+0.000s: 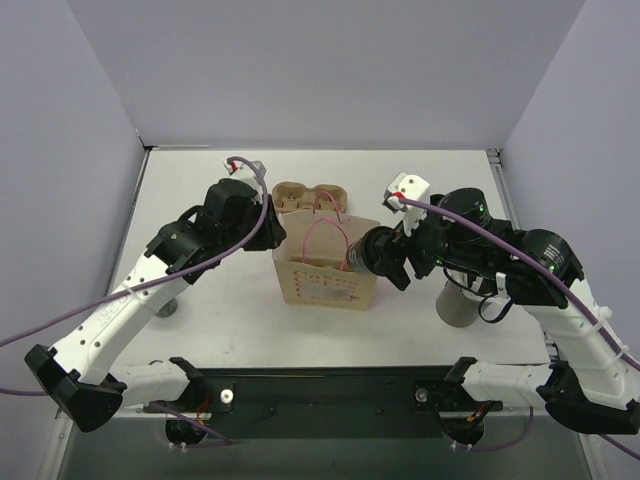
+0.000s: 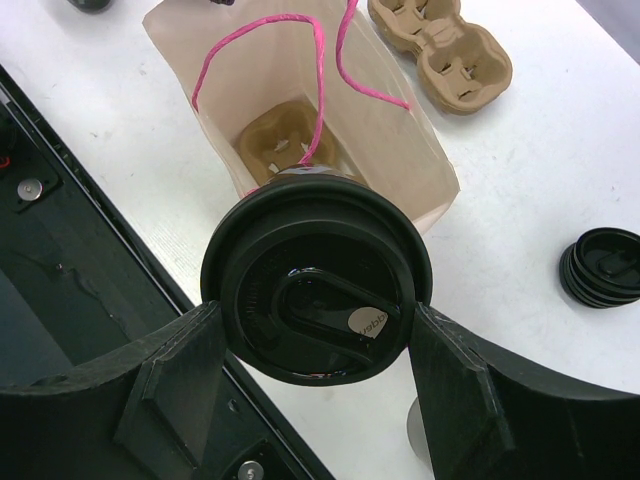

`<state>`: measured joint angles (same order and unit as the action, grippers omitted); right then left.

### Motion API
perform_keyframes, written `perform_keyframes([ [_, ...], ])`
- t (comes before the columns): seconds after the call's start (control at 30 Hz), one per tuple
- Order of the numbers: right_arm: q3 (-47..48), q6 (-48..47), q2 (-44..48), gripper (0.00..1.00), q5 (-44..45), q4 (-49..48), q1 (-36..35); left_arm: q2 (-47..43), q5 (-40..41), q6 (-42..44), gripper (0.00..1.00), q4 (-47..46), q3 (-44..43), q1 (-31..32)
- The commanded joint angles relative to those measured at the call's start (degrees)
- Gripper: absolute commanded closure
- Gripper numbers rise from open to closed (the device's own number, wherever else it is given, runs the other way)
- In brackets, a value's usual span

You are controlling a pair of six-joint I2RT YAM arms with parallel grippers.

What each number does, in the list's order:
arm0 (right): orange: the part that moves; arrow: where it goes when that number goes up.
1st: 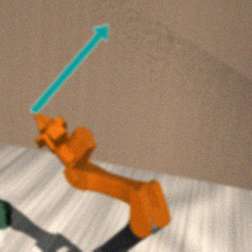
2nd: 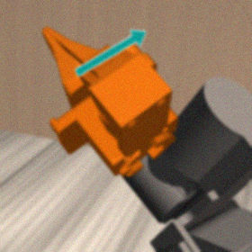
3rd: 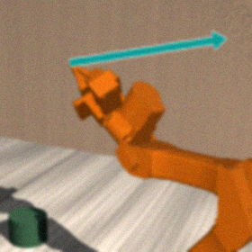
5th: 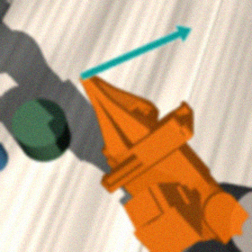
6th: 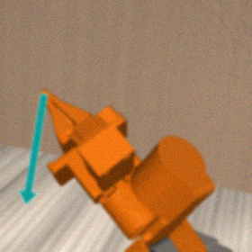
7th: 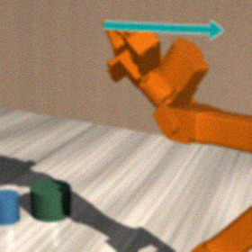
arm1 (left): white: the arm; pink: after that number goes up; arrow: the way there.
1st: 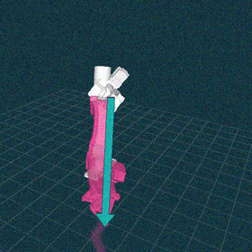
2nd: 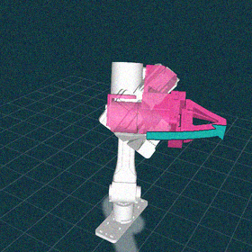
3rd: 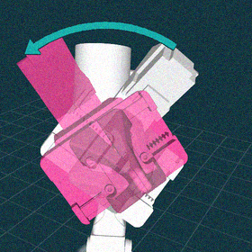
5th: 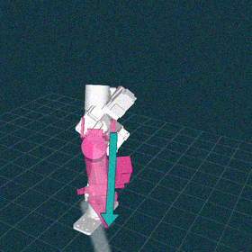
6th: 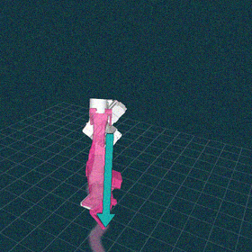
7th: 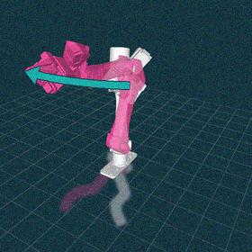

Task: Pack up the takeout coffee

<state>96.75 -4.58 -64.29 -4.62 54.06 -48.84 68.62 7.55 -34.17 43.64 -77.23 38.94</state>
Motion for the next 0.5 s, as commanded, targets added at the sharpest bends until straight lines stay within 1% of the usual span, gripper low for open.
perform_keyframes([
  [0.0, -0.5, 0.4, 0.4, 0.52, 1.5, -1.2, -0.5, 0.8, 0.8, 2.6, 0.61, 2.7, -3.0, -0.2],
  [0.17, -0.6, 1.0, 0.5, 0.53, 1.5, -1.5, -0.5, 1.6, 0.9, 4.1, 0.60, 5.0, -4.0, -0.2],
  [0.3, -1.2, 1.4, 0.7, 0.53, 1.7, -1.9, -0.4, 0.3, 1.5, 5.3, 0.60, 2.2, -2.1, -0.4],
  [0.47, -1.0, 1.6, 0.4, 0.53, 1.7, -2.0, -0.5, 1.1, -1.2, 5.8, 0.60, -2.1, -0.5, -1.4],
])
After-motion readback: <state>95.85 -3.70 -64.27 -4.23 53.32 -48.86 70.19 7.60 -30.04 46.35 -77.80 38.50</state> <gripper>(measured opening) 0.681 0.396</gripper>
